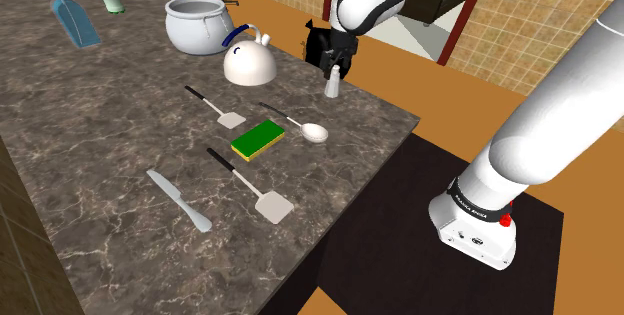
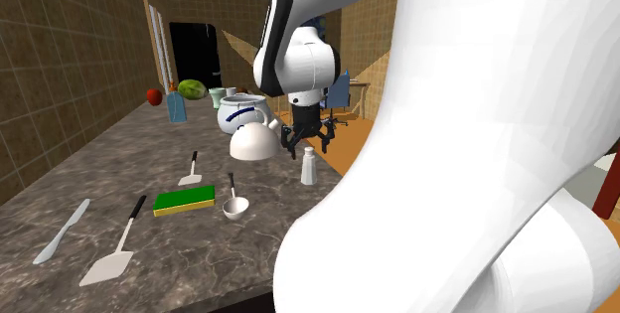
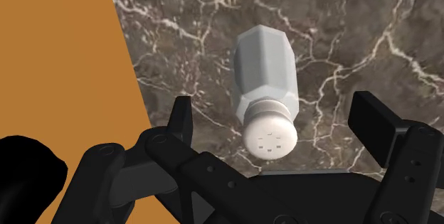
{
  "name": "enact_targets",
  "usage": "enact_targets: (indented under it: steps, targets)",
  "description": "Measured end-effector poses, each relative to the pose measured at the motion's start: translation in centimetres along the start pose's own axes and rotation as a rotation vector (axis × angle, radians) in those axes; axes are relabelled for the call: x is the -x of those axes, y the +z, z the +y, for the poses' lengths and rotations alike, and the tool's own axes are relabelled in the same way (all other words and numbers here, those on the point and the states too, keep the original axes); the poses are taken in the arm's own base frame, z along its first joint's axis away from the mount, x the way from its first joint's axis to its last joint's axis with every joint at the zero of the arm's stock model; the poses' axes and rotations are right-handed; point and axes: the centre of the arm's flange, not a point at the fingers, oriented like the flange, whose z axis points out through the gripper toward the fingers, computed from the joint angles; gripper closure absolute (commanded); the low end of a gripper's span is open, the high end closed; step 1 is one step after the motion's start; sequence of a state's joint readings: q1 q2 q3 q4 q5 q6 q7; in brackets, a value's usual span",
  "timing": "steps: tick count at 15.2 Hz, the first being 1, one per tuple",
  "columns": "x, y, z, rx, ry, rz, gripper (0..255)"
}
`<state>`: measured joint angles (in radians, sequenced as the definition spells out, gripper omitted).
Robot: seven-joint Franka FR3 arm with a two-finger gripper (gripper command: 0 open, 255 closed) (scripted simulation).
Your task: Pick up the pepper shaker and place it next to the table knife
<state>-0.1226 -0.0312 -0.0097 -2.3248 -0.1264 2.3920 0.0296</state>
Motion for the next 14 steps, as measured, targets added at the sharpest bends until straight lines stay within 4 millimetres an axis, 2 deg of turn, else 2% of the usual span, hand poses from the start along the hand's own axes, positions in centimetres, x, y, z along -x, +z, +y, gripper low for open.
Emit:
enact_targets:
  steps: [3, 4, 14]
  targets:
    - [-0.02, 0.04, 0.02, 0.0, 0.0, 0.0, 0]
    - [-0.02, 0.04, 0.02, 0.0, 0.0, 0.0, 255]
    - [-0.04, 0.01, 0.03, 0.0, 0.0, 0.001, 255]
